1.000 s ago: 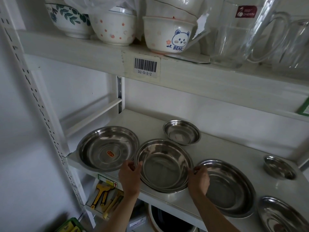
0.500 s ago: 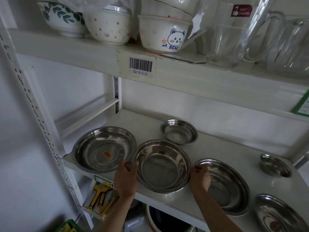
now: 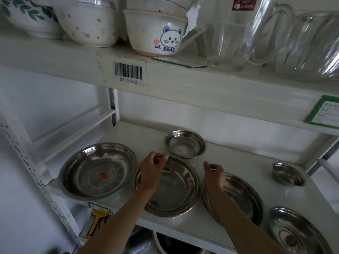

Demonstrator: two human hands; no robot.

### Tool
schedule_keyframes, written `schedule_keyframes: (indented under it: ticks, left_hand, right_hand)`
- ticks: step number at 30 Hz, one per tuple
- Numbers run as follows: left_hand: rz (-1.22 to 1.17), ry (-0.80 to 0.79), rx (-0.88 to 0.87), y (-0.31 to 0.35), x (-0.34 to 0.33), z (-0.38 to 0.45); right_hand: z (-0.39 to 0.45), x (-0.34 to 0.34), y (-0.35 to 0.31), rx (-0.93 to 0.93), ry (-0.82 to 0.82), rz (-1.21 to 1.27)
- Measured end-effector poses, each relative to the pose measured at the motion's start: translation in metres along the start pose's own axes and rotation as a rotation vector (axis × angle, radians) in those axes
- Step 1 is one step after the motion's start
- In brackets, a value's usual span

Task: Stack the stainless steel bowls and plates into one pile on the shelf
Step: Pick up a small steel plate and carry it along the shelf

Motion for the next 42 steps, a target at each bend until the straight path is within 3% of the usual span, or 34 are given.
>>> schedule_keyframes:
  ticks: [9,21,31,42]
  left_hand:
    - [0.236,-0.081,-0.028,0.001,-0.043,0.071]
    - [0.439,-0.174,0.097,-0.055,-0.072,0.137]
    - [0.467,-0.350,0.264,-0.104,-0.109,0.173]
    - [0.512,-0.367,0.328,-0.121,-0.122,0.177]
  right_hand:
    - [0.058,-0.044,-0.006,0.014,-0.130,-0.122]
    - [0.105,-0.087,0.042,-0.289,-0.199,-0.051]
    - [0.135,-0.101,0.052,-0.293,-0.217,-0.063]
    - [0.150,-0.111,0.055,-0.262,-0.222,-0.198]
Point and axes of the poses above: each hand's wrist, its own z-axis towards the middle knuckle, its own x-axis out of the back of the hand, y = z × x, the point moved 9 cm from there along z, towards the middle knuckle, and after that the axes turned 3 degrees about -y, right-handed, at the moved point
